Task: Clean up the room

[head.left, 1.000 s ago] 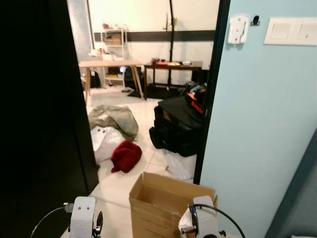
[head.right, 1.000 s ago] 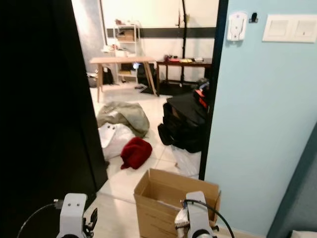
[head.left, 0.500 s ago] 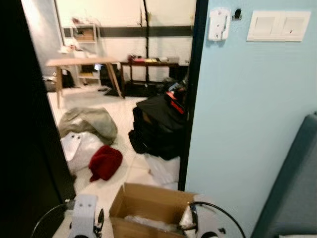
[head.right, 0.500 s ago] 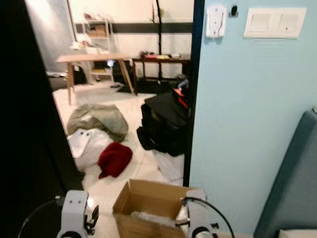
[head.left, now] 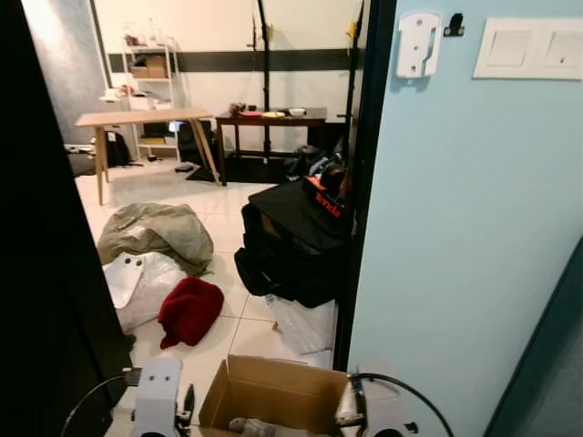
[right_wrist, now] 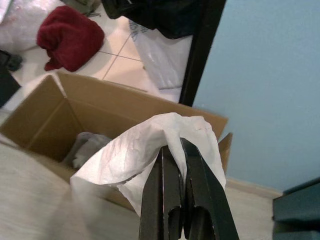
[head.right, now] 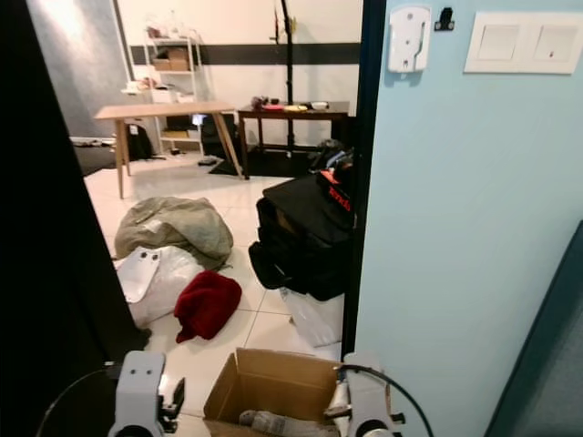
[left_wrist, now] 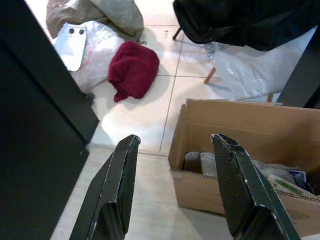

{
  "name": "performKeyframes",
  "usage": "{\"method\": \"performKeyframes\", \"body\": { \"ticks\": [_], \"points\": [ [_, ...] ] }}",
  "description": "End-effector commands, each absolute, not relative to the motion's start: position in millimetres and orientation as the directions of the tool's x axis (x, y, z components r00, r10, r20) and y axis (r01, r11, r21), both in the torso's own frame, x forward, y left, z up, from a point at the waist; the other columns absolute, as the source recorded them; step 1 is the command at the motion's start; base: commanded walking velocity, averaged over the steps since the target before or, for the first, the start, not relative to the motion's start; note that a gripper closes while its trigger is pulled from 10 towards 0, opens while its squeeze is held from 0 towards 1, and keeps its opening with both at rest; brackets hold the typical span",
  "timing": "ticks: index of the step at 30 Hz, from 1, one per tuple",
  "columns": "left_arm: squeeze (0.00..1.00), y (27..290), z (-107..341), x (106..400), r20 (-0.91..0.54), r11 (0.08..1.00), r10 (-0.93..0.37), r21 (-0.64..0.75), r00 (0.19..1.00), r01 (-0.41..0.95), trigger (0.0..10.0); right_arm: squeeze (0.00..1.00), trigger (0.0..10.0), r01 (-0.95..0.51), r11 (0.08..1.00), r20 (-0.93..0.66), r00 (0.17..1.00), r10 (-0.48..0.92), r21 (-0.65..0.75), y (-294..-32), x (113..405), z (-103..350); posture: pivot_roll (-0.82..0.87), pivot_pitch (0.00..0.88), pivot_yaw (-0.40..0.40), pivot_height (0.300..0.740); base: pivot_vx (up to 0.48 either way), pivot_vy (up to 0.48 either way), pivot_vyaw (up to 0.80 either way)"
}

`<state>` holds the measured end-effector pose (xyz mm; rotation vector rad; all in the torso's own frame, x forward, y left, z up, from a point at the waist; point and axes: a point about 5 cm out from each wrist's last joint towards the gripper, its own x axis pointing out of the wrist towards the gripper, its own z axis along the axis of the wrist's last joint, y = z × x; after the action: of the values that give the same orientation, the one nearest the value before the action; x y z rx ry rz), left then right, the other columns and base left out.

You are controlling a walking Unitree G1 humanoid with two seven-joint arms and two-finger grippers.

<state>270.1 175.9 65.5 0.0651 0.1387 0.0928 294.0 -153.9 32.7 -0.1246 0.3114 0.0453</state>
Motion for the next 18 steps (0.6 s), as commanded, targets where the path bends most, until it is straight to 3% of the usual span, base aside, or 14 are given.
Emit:
{"method": "performKeyframes", "body": {
  "ticks": [1,11,18],
  "points": [
    [0.00,175.4,60.5,267.2,-0.160,0.994,0.095,0.076,0.982,-0.084,10.0,0.00,10.0,-0.051,0.993,-0.329,0.944,0.013,-0.107,-156.7,291.3,28.6,-0.05,0.051,0.003,0.740,0.266,0.000,0.00],
    [0.00,175.3,60.2,267.9,-0.162,0.994,0.094,0.074,0.982,-0.083,10.0,0.00,10.0,-0.051,0.992,-0.335,0.942,0.010,-0.112,-157.5,290.8,27.9,-0.05,0.051,0.006,0.740,0.264,0.000,0.00],
    [0.00,173.9,55.9,268.2,-0.195,0.993,0.090,0.090,0.977,-0.074,10.0,0.00,10.0,-0.055,0.991,-0.345,0.939,0.011,-0.119,-157.3,289.6,26.1,-0.05,0.051,0.005,0.740,0.000,0.000,0.00]
  ]
}}
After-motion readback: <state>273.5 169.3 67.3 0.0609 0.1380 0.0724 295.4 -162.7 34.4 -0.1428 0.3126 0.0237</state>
